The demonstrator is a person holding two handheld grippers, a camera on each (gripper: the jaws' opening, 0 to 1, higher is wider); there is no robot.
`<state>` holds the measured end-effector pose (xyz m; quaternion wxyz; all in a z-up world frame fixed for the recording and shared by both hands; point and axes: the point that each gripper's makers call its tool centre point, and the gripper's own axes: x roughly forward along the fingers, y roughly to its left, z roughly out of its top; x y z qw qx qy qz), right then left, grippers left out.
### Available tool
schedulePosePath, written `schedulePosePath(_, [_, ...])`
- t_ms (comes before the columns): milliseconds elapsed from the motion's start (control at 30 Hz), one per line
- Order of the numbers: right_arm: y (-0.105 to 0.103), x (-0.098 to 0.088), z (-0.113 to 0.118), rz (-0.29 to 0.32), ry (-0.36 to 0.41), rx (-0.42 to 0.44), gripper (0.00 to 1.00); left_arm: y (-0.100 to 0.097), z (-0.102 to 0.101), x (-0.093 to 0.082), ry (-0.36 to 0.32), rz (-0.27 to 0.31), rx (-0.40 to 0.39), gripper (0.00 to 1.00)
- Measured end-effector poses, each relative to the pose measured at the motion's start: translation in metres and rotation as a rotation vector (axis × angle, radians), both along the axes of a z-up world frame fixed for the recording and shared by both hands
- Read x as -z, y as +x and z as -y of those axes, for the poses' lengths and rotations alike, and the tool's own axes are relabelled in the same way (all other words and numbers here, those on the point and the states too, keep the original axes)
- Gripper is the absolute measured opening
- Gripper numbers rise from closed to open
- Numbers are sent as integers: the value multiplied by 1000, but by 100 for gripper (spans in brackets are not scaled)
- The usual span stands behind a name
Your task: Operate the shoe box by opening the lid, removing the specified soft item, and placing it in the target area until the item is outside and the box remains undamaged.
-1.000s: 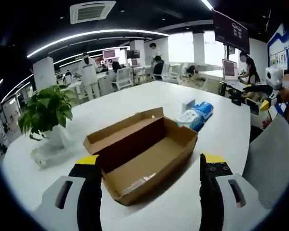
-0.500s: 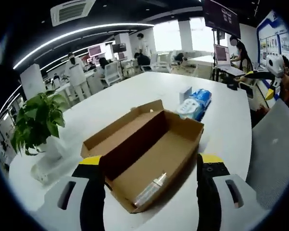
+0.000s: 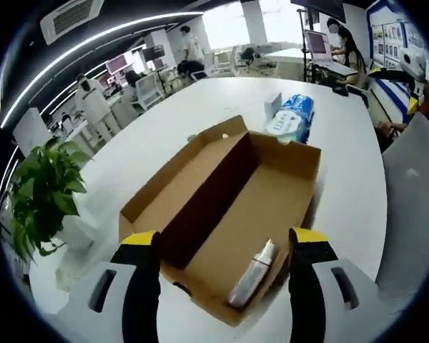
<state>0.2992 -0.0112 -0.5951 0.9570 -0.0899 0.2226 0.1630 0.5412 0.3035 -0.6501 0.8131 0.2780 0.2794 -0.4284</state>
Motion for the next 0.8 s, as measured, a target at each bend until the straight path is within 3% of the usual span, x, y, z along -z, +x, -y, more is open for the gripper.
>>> schedulePosePath(200, [-5, 0, 1, -16, 9, 7, 99, 11, 2, 18, 84, -30, 52, 73])
schedulePosePath(400, [-10, -2, 2, -21, 6, 4, 99, 9, 6, 38, 175, -87, 107, 72])
schedulePosePath(533, [-12, -1, 7, -32, 1, 22, 99, 10, 10, 46, 266, -56, 185, 72])
schedulePosePath(800, [-18, 1, 15, -49, -15, 48, 99, -1, 25, 65, 304, -128, 273, 72])
